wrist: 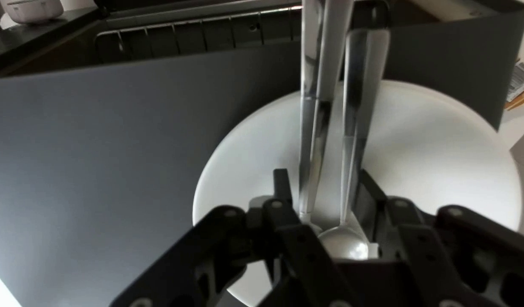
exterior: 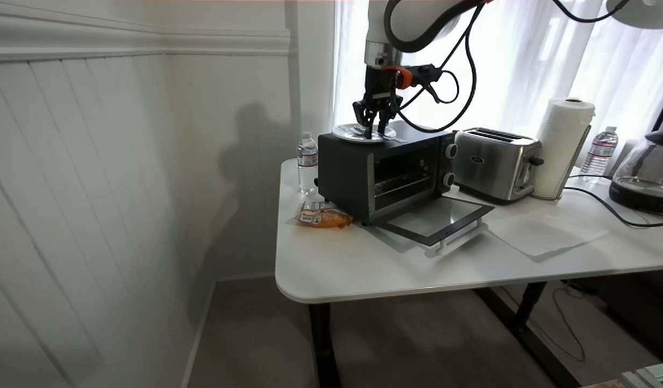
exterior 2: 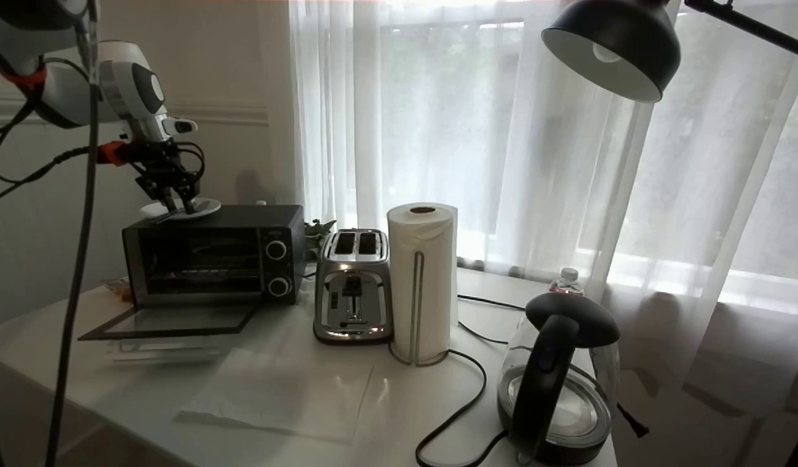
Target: Pick up the orange packet from the white plate and put it on the table behind the toaster, pick up the silver fork and spoon from the white plate and put them on the sheet of kitchen paper on the table
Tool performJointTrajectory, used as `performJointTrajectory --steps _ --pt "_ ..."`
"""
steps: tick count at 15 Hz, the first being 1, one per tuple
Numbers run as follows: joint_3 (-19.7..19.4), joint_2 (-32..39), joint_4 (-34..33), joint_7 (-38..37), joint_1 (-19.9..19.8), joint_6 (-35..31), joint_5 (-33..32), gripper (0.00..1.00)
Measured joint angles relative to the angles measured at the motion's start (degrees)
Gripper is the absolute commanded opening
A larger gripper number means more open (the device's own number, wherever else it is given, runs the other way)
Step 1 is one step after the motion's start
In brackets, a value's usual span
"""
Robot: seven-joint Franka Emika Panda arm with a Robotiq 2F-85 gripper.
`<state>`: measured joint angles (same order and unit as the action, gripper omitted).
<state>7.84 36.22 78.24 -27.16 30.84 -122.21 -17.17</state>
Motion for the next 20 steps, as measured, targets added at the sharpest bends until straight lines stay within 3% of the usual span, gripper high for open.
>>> performJointTrajectory --steps 1,3,5,6,20 --pt "0.0 0.07 -0.15 0.0 0.02 0.0 0.06 0.35" --pt "0.0 0.33 -0.55 0.0 0.06 0.0 0.15 0.24" --pt "0.0 0.44 -0.74 0.0 0.08 0.0 0.18 0.04" --pt "0.0 0.47 -0.8 0.0 0.09 0.0 0.18 0.01" --pt "0.71 -1.1 -3.17 0.1 -0.52 0.92 2.16 0.03"
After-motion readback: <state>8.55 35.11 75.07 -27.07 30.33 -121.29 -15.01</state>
